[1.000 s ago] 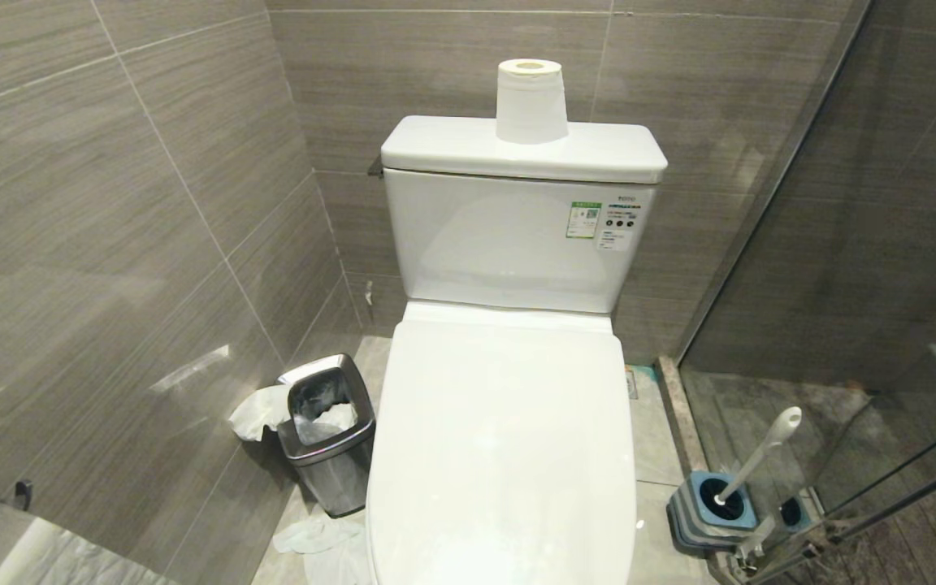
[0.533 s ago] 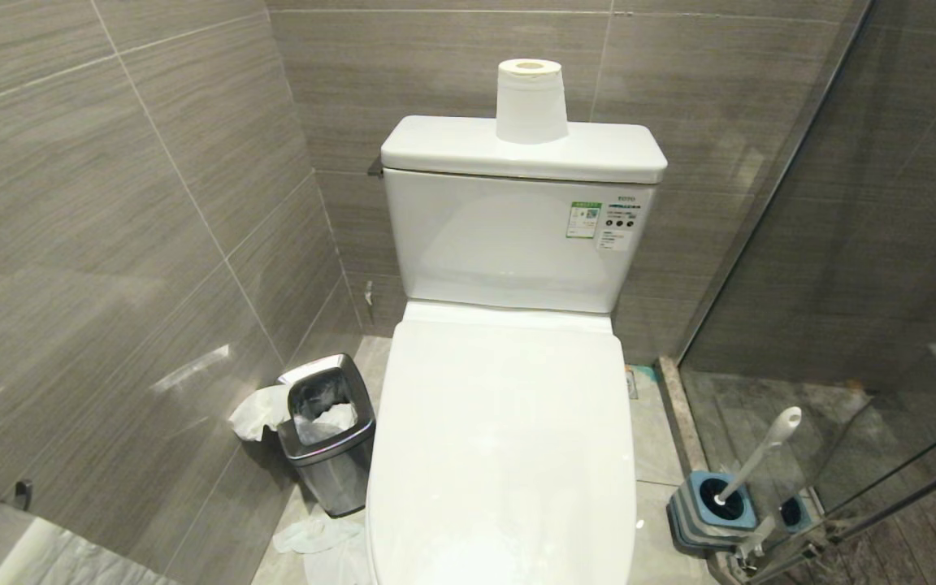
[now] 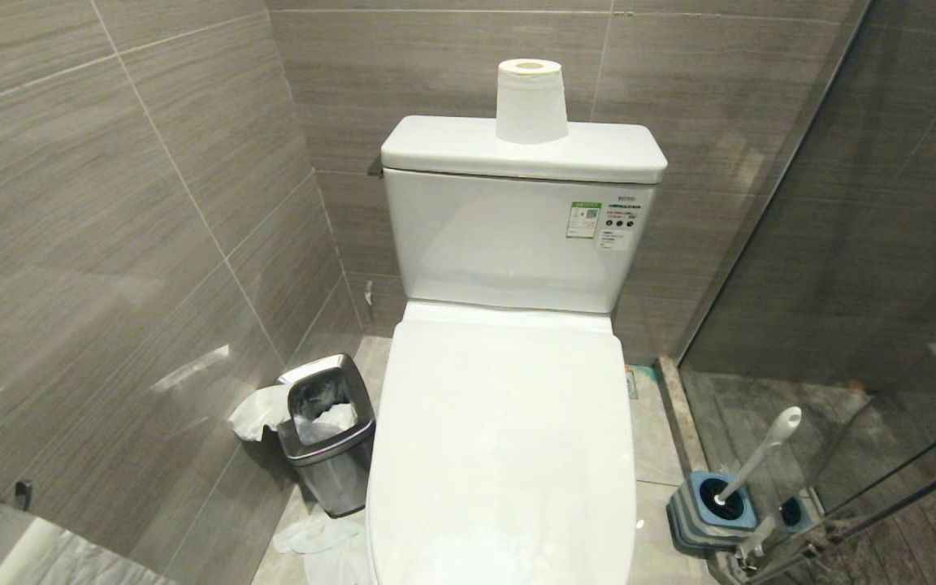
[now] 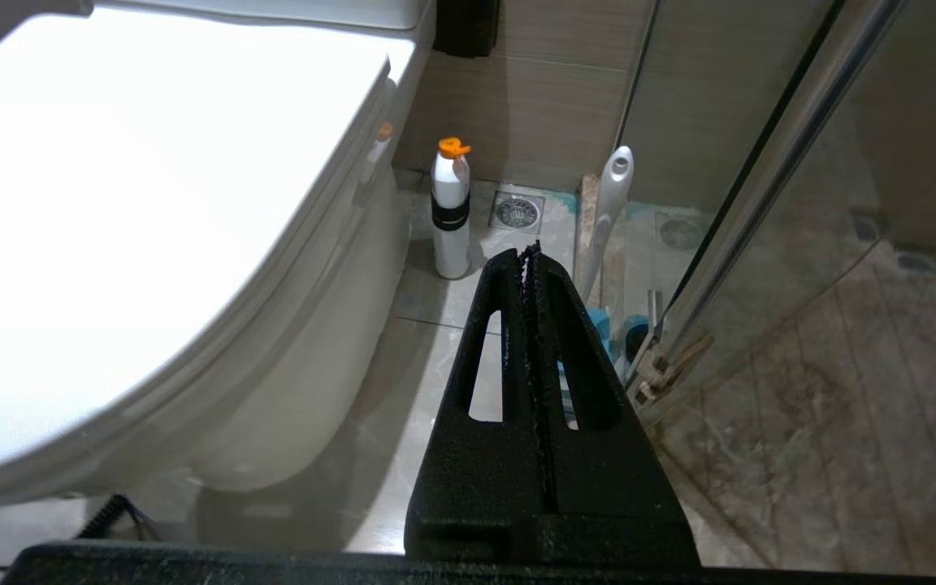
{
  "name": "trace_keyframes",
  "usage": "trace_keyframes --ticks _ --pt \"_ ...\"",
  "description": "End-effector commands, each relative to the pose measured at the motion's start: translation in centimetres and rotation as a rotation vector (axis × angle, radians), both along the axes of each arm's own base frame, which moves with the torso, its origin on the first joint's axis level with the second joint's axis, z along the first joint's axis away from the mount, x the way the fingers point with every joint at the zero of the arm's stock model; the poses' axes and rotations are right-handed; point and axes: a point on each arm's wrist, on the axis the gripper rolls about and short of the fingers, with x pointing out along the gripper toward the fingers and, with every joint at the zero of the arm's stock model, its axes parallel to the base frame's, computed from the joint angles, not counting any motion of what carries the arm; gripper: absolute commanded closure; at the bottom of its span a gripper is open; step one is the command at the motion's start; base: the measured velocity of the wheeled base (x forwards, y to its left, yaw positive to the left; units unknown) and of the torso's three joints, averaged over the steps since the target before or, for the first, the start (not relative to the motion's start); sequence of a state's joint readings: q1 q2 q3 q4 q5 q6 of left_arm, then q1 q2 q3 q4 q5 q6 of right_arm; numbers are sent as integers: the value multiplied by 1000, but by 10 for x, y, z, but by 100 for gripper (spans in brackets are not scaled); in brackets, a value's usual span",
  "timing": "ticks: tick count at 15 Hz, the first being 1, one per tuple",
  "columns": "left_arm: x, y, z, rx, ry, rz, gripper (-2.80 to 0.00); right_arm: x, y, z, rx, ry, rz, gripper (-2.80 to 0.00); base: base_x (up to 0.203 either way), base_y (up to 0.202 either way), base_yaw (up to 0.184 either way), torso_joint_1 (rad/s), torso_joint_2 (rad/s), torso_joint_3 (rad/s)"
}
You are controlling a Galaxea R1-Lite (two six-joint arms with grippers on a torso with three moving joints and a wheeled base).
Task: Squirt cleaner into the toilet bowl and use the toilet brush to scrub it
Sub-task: Use the left hand to lift the toilet lid slightly
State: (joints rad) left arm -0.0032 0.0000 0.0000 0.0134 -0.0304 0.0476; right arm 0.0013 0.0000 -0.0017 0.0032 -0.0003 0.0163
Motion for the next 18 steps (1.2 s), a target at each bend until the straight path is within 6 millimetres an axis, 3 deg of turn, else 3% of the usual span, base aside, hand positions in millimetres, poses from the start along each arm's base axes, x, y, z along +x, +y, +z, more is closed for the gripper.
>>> trace_keyframes --ticks 1,18 --pt "0 0 0 3 3 -2 0 0 0 0 -46 1 23 0 0 0 0 0 0 0" --pt "0 0 0 1 3 -2 0 0 0 0 14 3 8 0 0 0 0 0 0 0"
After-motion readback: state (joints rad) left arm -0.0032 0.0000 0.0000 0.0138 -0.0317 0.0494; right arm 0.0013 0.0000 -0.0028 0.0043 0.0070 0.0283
